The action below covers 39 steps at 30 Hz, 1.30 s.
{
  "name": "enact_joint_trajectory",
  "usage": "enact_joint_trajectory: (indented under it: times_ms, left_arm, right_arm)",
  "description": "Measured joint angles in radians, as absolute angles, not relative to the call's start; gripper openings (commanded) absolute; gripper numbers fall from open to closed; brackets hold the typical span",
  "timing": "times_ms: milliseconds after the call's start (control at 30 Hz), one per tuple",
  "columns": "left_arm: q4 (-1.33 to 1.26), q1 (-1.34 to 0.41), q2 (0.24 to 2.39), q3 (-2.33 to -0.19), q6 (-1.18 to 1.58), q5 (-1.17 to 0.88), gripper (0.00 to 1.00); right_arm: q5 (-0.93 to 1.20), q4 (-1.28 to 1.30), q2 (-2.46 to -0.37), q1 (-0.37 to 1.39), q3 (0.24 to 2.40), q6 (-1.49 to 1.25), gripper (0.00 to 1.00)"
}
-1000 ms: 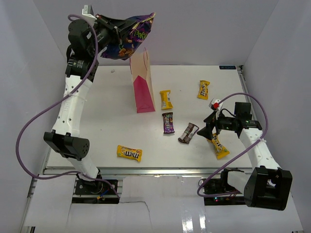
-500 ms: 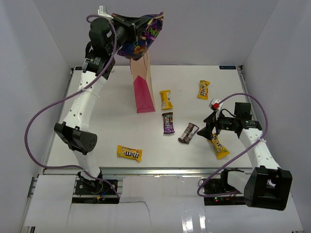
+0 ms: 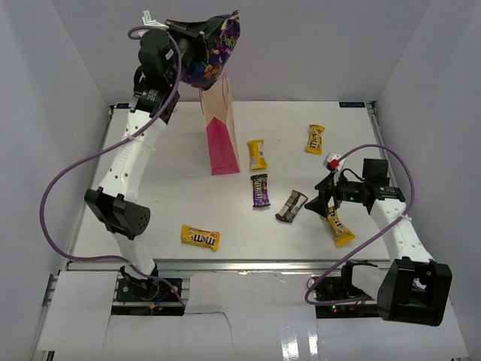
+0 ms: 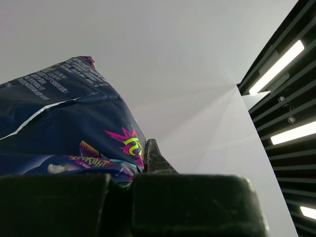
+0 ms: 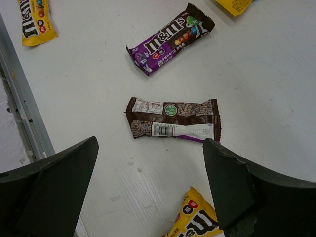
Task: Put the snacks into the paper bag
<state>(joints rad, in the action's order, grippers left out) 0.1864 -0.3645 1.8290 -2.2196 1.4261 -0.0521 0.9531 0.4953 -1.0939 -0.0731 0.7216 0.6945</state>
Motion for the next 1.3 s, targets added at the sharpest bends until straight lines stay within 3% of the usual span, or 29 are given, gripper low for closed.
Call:
enact_joint_trajectory:
  times_ms: [467,900,1300]
  left_arm:
    - [0.083,-0.384,1.909,-2.16,1.433,0.067,0.0]
    - [0.018,-0.389,1.888,-1.903,1.448,0.11,0.0]
    - [-0.021,-0.389,1.884,-1.87,1.462,0.116,0.0]
  right_arm:
    - [0.953,0.494,-1.094,-0.078,0.721,0.691,0.93]
    - [0.953,0.491,-1.094,-0.084,0.712,0.69,0.93]
    - [0.953,0.491,-1.094,-0.085,0.705,0.688,0.93]
